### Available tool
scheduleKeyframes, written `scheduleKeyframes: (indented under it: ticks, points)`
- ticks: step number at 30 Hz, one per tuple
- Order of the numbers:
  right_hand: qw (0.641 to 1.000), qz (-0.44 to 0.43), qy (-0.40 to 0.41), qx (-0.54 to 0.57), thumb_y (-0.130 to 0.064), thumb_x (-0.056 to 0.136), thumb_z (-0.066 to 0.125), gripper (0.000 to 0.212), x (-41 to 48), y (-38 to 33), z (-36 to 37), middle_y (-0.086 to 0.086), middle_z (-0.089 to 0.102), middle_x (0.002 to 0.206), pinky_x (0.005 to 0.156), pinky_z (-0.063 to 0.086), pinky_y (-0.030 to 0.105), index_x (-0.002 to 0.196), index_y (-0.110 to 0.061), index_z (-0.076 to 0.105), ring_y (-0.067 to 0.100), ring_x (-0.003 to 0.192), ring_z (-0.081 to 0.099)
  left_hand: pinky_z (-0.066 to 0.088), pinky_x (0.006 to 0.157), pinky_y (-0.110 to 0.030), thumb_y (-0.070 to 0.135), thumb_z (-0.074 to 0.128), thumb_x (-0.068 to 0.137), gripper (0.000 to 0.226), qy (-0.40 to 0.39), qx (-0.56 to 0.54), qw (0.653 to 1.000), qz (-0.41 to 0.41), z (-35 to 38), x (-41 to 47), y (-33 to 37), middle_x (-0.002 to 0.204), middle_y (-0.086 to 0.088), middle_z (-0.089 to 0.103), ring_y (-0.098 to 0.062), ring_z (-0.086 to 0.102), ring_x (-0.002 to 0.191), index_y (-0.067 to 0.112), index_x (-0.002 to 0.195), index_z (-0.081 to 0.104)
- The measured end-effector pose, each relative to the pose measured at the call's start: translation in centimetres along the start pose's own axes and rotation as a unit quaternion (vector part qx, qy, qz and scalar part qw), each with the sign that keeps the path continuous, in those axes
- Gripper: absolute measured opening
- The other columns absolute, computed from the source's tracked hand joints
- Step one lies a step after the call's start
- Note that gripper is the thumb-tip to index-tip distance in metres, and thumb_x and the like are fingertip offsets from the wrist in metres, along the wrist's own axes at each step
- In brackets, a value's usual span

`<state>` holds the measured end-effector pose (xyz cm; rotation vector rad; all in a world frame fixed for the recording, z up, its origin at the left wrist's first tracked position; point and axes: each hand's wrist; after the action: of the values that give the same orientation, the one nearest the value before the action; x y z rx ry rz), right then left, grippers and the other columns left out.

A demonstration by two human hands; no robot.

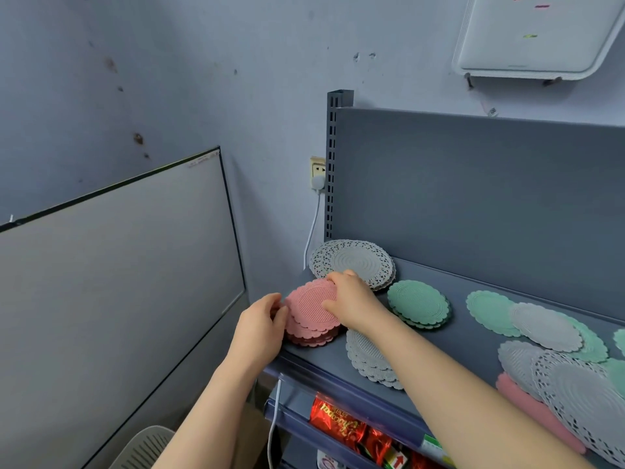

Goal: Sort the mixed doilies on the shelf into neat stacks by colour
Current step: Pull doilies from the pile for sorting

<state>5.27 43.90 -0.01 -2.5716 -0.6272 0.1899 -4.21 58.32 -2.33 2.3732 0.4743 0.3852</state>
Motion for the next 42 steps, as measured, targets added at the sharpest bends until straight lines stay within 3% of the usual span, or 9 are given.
scheduleKeyframes:
  ticks: [4,9,13,16,20,27,34,36,42]
  points:
    - [0.997,-0.030,0.002,-0.070,-0.033,0.090,0.060,0.048,-0.1,0.2,-0.1,0.008,0.048,0.132,0.107,0.036,0.039,0.132,-0.012,0.050,0.026,0.124,0.043,0.046,0.084,-0.032,0.024,0.046,0.097,0.026,0.005,0.026,0.999,0.018,0.2,-0.2,0.2,0.108,-0.007,0.065,-0.025,0.059,0.099,0.007,0.112,0.059]
    - [0.993,-0.060,0.057,-0.080,-0.033,0.093,0.054,0.034,-2.3,0.8,-1.3,0.004,0.058,0.125,0.098,0.042,0.037,0.120,-0.012,0.058,0.024,0.114,0.052,0.043,0.093,-0.038,0.021,0.043,0.097,0.034,0.044,0.137,0.986,0.085,0.2,-0.4,1.1,0.127,-0.007,0.057,-0.030,0.051,0.113,0.011,0.127,0.055]
    - [0.989,-0.042,0.097,-0.107,-0.034,0.094,0.049,0.032,-6.0,2.7,-3.9,0.002,0.060,0.121,0.095,0.042,0.034,0.116,-0.013,0.060,0.024,0.112,0.054,0.049,0.072,-0.039,0.018,0.046,0.087,0.028,0.050,0.182,0.966,0.178,0.9,-1.0,3.9,0.101,-0.008,0.069,-0.034,0.061,0.086,0.011,0.104,0.068]
    - [0.984,-0.003,0.127,-0.127,-0.035,0.094,0.047,0.031,-9.6,5.4,-5.4,0.000,0.062,0.119,0.095,0.040,0.032,0.114,-0.014,0.061,0.024,0.110,0.056,0.049,0.065,-0.036,0.023,0.047,0.084,0.023,0.031,0.186,0.951,0.245,2.5,-2.2,7.0,0.086,-0.003,0.069,-0.030,0.061,0.075,0.014,0.087,0.069]
    - [0.980,0.078,0.149,-0.111,-0.035,0.096,0.047,0.037,-15.3,9.7,-7.6,-0.004,0.060,0.127,0.095,0.042,0.031,0.128,-0.020,0.057,0.023,0.113,0.055,0.053,0.063,-0.037,0.028,0.043,0.084,0.031,-0.010,0.150,0.933,0.328,6.4,-5.1,11.5,0.087,-0.003,0.070,-0.029,0.062,0.075,0.013,0.091,0.069]
    - [0.953,0.216,0.186,-0.100,-0.036,0.094,0.050,0.039,-24.5,17.9,-11.1,-0.002,0.057,0.132,0.101,0.042,0.034,0.130,-0.021,0.056,0.020,0.119,0.054,0.052,0.061,-0.035,0.028,0.050,0.080,0.025,-0.101,0.112,0.889,0.433,14.5,-11.1,19.7,0.083,0.001,0.069,-0.026,0.063,0.072,0.017,0.088,0.070]
    - [0.937,0.294,0.172,-0.084,-0.033,0.094,0.053,0.039,-30.2,25.4,-14.6,-0.001,0.059,0.131,0.100,0.043,0.034,0.129,-0.019,0.057,0.019,0.119,0.055,0.044,0.080,-0.035,0.028,0.044,0.092,0.028,-0.185,0.080,0.889,0.412,20.9,-14.2,26.5,0.108,-0.004,0.062,-0.028,0.055,0.101,0.014,0.108,0.061]
    - [0.936,0.301,0.168,-0.070,-0.034,0.094,0.053,0.038,-30.5,27.3,-15.4,-0.002,0.060,0.130,0.099,0.044,0.036,0.128,-0.020,0.057,0.018,0.119,0.055,0.045,0.082,-0.035,0.033,0.044,0.093,0.031,-0.195,0.099,0.893,0.393,22.8,-13.9,28.4,0.109,-0.007,0.061,-0.029,0.055,0.102,0.013,0.112,0.060]
    - [0.942,0.301,0.128,-0.082,-0.034,0.097,0.047,0.040,-29.4,31.5,-18.2,-0.006,0.051,0.139,0.089,0.040,0.025,0.137,-0.024,0.049,0.016,0.123,0.051,0.045,0.095,-0.042,0.046,0.053,0.089,0.051,-0.273,0.203,0.886,0.315,27.2,-11.5,32.5,0.125,-0.010,0.052,-0.030,0.046,0.115,0.013,0.128,0.051]
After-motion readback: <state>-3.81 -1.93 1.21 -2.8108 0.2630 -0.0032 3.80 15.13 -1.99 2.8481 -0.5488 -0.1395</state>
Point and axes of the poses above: each hand's wrist, its own x-axis towards the middle knuckle, its own z-axis out of the palm, y = z × x
